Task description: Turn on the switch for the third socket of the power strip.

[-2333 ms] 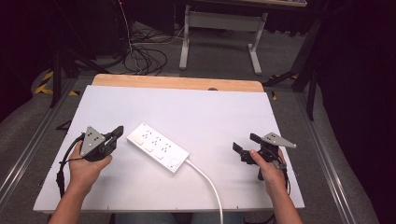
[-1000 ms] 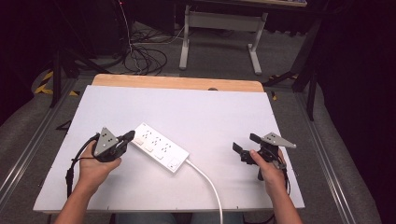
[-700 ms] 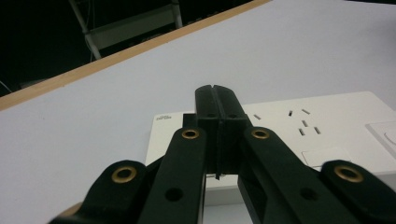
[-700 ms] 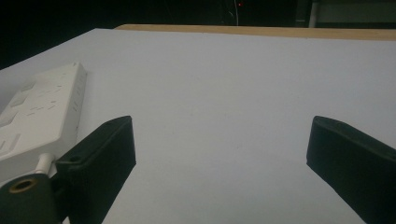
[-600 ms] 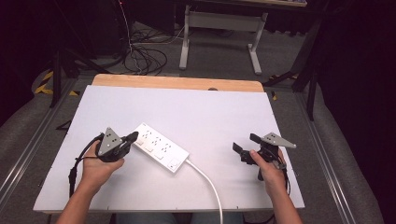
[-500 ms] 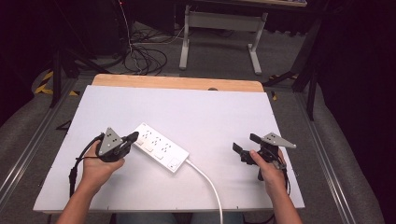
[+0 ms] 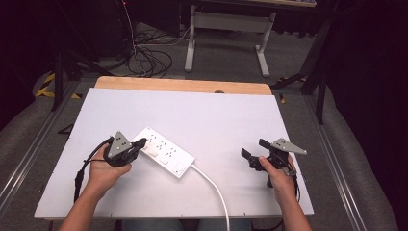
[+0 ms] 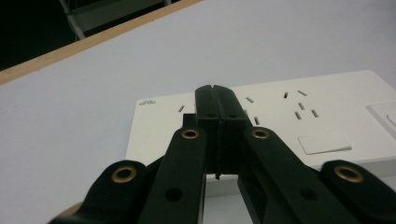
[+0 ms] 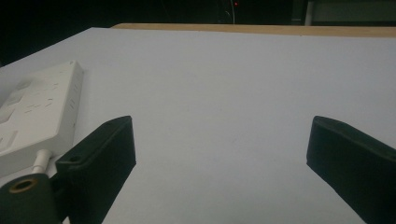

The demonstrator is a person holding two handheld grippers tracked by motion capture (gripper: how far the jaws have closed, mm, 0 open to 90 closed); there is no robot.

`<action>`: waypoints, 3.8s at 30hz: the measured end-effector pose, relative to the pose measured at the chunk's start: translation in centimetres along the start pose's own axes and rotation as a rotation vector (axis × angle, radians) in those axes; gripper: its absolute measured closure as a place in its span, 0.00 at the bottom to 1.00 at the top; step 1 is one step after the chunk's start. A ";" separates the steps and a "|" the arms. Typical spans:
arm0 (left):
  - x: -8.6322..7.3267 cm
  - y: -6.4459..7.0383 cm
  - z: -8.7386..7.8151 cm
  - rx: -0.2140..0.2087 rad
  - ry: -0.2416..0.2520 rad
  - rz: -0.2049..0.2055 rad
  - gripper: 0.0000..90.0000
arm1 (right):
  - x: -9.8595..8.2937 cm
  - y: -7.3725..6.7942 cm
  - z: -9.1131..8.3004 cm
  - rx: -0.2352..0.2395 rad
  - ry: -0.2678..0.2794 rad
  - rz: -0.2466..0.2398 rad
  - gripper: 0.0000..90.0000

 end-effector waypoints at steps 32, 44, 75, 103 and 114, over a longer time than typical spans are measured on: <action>-0.9 0.0 1.7 -0.007 -0.141 -0.011 1.00 | -0.2 0.0 -0.7 -0.016 -0.002 -0.002 0.10; -0.9 -0.1 1.8 -0.010 -0.141 -0.015 1.00 | -0.2 0.0 -0.7 -0.017 -0.002 0.000 0.10; 0.2 -2.4 -3.0 0.177 0.096 -0.113 1.00 | 0.3 0.0 0.7 0.025 0.008 0.006 0.10; -0.5 -2.8 -5.9 0.303 0.116 -0.130 0.99 | 1.0 0.0 2.4 0.062 0.011 -0.003 0.10; -0.2 -2.9 -6.3 0.337 0.142 -0.151 0.93 | 1.0 0.2 2.3 0.060 0.016 0.003 0.10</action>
Point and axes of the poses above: each handheld gripper's, and its own axes: z roughly forward along the jaws, x roughly out of its top, y roughly to its right, the point moved 1 cm from there along z, roughly forward along the jaws, and after that the axes turned 12 degrees about y, right-handed, at the moved point
